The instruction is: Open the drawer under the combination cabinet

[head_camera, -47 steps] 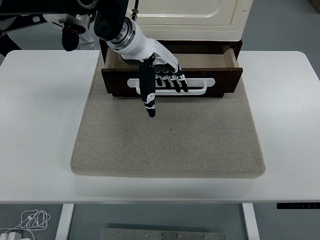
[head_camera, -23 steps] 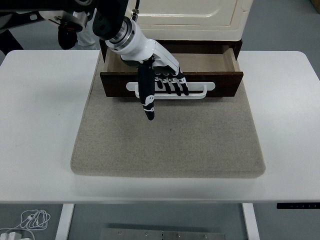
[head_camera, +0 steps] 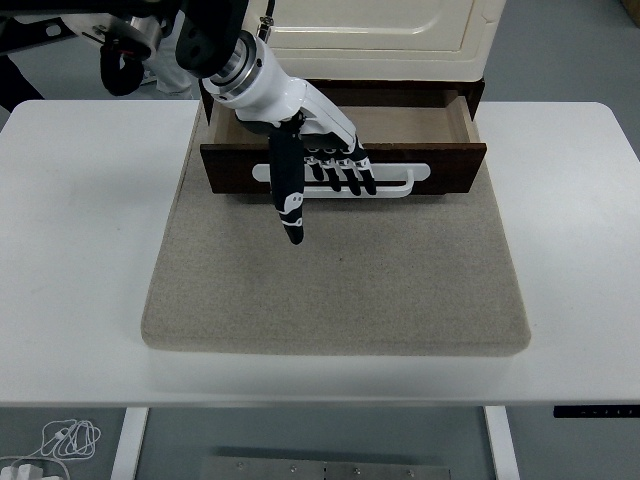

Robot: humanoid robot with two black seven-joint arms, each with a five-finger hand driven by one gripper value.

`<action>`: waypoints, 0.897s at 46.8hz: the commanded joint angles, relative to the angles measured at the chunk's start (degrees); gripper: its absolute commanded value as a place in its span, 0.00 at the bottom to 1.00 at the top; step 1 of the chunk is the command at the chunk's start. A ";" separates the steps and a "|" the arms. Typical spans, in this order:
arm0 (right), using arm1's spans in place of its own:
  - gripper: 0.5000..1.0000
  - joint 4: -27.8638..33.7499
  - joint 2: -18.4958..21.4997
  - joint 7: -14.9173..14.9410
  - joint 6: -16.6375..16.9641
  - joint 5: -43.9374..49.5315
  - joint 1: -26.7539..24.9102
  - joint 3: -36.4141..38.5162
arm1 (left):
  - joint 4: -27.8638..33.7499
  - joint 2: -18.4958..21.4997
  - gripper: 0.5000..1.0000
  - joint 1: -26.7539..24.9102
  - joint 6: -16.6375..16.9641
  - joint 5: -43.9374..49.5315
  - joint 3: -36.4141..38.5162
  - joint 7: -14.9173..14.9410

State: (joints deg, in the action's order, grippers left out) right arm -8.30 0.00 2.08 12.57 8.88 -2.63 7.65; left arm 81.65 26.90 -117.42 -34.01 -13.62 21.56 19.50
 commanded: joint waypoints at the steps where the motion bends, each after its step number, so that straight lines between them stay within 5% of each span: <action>1: 0.85 -0.05 0.00 -0.05 0.00 0.00 -0.01 0.00 | -0.08 0.96 1.00 0.00 -0.97 0.00 -2.91 -0.08; 15: 0.85 -0.05 0.00 -0.05 0.00 0.00 -0.01 0.00 | -3.59 5.44 1.00 2.28 -0.99 0.52 -18.55 -2.62; 22: 0.85 0.04 0.00 -0.05 0.00 0.00 -0.01 0.00 | -10.01 6.14 1.00 4.04 -0.99 0.52 -27.96 -7.36; 34: 0.85 -0.05 0.00 0.03 0.00 0.00 -0.01 0.00 | -22.40 9.04 1.00 4.48 -0.99 0.52 -39.92 -19.93; 42: 0.85 0.04 0.00 -0.05 0.00 0.00 -0.01 0.00 | -36.63 9.57 1.00 4.48 -0.99 0.44 -48.44 -21.52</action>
State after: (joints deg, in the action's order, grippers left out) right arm -8.32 0.00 2.05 12.57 8.88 -2.63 7.65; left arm 50.42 36.42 -112.92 -35.00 -13.20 -23.64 -1.88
